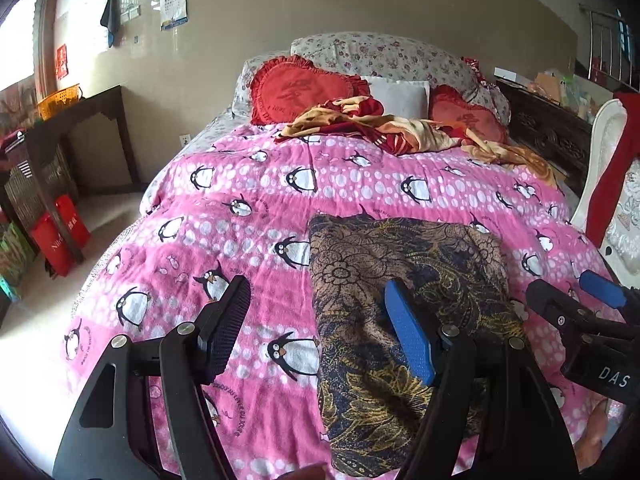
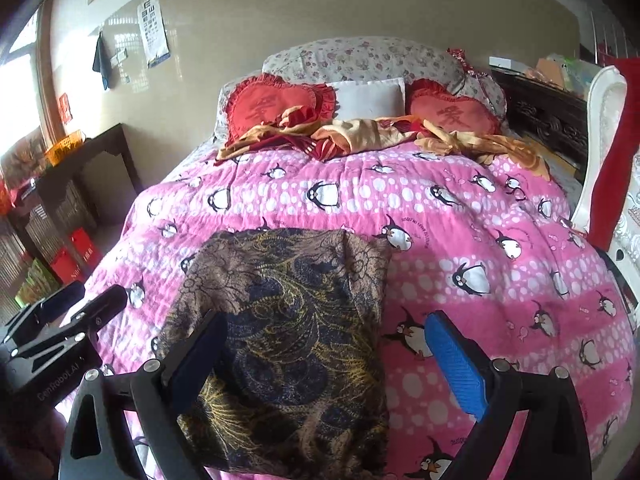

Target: Fold small clothes

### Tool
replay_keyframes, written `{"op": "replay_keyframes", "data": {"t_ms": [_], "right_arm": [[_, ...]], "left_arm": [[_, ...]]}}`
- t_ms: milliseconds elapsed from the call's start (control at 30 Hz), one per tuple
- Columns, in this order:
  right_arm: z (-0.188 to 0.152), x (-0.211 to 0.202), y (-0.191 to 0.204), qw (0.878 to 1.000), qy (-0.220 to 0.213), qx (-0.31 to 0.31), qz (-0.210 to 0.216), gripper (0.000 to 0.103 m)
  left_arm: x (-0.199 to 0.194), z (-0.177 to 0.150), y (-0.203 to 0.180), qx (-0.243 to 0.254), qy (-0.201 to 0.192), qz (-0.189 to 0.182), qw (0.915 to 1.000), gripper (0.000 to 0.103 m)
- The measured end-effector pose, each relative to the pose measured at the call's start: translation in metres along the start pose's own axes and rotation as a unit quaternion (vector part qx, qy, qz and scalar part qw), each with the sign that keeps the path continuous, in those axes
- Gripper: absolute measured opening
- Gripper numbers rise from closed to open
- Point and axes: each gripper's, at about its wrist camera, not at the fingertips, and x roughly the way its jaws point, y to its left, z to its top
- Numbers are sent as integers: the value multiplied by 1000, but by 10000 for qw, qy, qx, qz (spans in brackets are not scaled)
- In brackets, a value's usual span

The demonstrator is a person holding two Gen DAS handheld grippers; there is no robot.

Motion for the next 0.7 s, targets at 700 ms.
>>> {"op": "replay_keyframes", "data": {"t_ms": [700], "right_arm": [[-3, -1, 4, 9998, 63, -132, -105, 102]], "left_arm": [[-5, -2, 3, -58, 6, 98, 9999, 70]]}}
